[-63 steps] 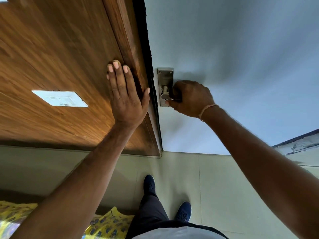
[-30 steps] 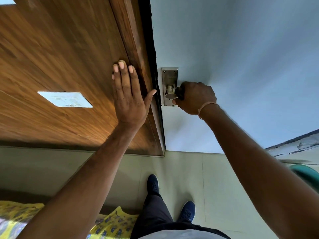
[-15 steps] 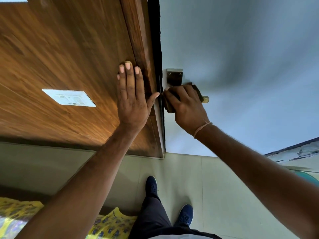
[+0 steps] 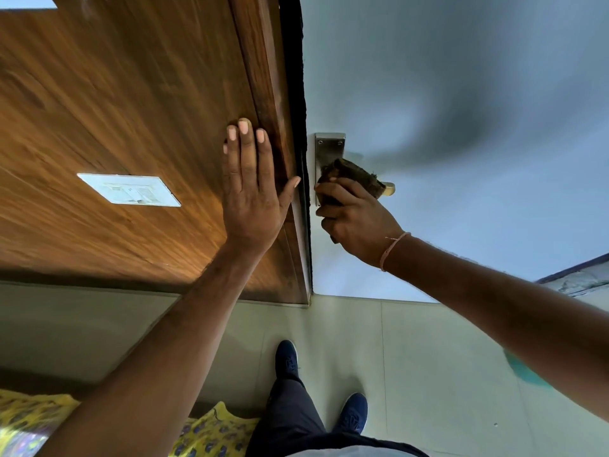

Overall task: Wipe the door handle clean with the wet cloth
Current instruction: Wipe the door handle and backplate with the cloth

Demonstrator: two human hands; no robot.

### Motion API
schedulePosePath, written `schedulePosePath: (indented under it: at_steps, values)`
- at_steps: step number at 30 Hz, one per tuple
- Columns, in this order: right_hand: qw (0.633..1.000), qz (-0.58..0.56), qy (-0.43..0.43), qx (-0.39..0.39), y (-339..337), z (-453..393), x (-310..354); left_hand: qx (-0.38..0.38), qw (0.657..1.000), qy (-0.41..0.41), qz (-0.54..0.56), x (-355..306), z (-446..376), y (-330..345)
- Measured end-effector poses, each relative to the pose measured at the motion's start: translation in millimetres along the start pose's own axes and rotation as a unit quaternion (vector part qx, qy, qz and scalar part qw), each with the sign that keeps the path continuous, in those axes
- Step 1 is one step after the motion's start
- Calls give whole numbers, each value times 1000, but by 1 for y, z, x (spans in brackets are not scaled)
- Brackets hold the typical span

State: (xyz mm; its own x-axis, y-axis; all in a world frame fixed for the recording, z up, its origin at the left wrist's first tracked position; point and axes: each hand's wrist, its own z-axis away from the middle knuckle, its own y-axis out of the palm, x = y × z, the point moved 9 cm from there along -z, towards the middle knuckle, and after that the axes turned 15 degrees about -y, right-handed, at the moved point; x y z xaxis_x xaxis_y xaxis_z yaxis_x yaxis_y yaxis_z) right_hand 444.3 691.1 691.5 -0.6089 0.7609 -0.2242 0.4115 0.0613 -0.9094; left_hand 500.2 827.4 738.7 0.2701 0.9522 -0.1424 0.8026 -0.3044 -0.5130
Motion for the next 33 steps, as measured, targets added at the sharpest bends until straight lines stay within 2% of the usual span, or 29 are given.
schedulePosePath:
  at_steps: [3, 6, 10, 13, 15, 17, 20, 22, 25, 28, 30, 33]
  values:
    - [1000, 24, -16, -6, -21, -8, 6, 4, 1000, 1, 4, 2, 0, 0]
    - [998, 52, 15, -15, -29, -18, -3, 9, 1000, 3, -3, 2, -1, 1]
    - [994, 36, -26, 97, 1, -13, 10, 7, 1000, 5, -1, 2, 1, 3]
    - [993, 18, -62, 97, -7, -5, 18, 4, 1000, 4, -1, 3, 0, 2]
    - [999, 21, -31, 31, -28, -7, 9, 4, 1000, 5, 2, 2, 1, 3]
    - [998, 32, 42, -18, -37, -10, -7, 6, 1000, 6, 1, 2, 1, 5]
    - [987, 42, 157, 3, -22, -11, -23, 6, 1000, 0, -2, 3, 2, 5]
    - [983, 36, 175, 27, -13, -15, -25, 6, 1000, 4, -5, 3, 1, 5]
    - [990, 36, 118, 64, -7, -34, -12, 4, 1000, 5, -3, 3, 1, 3]
    - [986, 71, 42, 148, 7, -40, 8, 4, 1000, 5, 3, 3, 2, 3]
    - [977, 80, 21, 197, 10, -40, 15, 3, 1000, 7, 9, 4, 1, 3]
    - [974, 62, -9, 218, 0, -37, 27, 7, 1000, 13, 10, 4, 0, 3]
